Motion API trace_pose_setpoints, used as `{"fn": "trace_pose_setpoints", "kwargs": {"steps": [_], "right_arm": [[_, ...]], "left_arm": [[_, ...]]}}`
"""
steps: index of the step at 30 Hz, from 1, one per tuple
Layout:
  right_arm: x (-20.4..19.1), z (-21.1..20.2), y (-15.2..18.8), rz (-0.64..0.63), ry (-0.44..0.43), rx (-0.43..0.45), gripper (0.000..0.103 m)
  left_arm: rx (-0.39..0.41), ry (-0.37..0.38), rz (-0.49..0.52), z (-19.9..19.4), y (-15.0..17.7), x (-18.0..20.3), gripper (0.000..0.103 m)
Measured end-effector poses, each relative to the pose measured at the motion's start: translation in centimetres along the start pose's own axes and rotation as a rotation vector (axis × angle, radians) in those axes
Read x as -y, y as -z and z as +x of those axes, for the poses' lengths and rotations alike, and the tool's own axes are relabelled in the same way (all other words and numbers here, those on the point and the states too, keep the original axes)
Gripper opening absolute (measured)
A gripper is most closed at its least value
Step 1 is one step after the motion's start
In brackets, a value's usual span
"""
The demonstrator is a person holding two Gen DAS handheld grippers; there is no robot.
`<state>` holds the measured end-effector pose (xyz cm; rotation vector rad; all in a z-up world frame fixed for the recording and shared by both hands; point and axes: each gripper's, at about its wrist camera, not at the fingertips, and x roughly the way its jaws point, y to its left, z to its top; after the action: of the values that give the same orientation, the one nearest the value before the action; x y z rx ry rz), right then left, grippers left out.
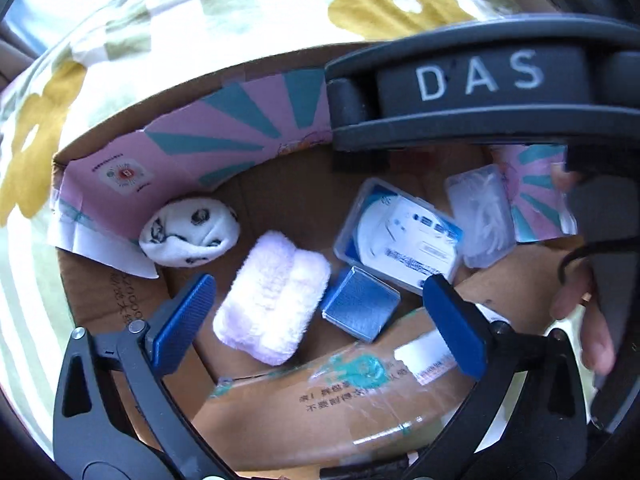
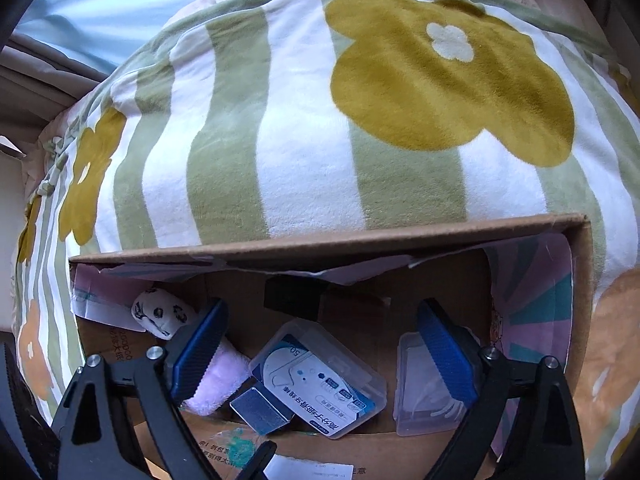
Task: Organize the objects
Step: 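Lower the cube and lipstick into the box and open both tools, then withdraw both tools from the box toward the black roll and tissue packet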
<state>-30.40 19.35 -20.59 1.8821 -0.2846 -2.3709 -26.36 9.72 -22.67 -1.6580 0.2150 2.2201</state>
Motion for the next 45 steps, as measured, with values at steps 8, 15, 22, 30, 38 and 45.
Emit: {"fn": "trace_pose_setpoints", "kwargs": {"steps": [8,15,22,30,38,45], "right_arm": [[0.1,-0.2,0.2,-0.005,0.021,-0.005,0.094],[-0.3,-1.6,0.6,-0.018,0.023,0.006,0.094],[-1.6,-5.9,1.3,-0.057,0.019,0.061,0.094],[-3.4,-13.1,3.2,-0.104,0.027,0.172,0.094],[-4.3,-20.2,7.0,-0.138,0.016,0.247,0.094],[-4.9,-24.9,11.9,-0.184,0.063,0.306,0.094]], "left_arm": [[0.003,0.006,-0.031,0.9,1.1,-0.7,0.103],[0.021,0.009,-0.040,0.4,0.9,-1.0,0.103],[0.052,-0.010,-0.050,-2.8,0.5,-0.9,0.103],[0.120,-0.053,-0.097,-10.8,1.2,-1.1,0.103],[0.189,-0.088,-0.188,-18.6,4.2,-2.7,0.103],[0.263,-0.139,-0.224,-24.4,8.1,-2.8,0.103]]}}
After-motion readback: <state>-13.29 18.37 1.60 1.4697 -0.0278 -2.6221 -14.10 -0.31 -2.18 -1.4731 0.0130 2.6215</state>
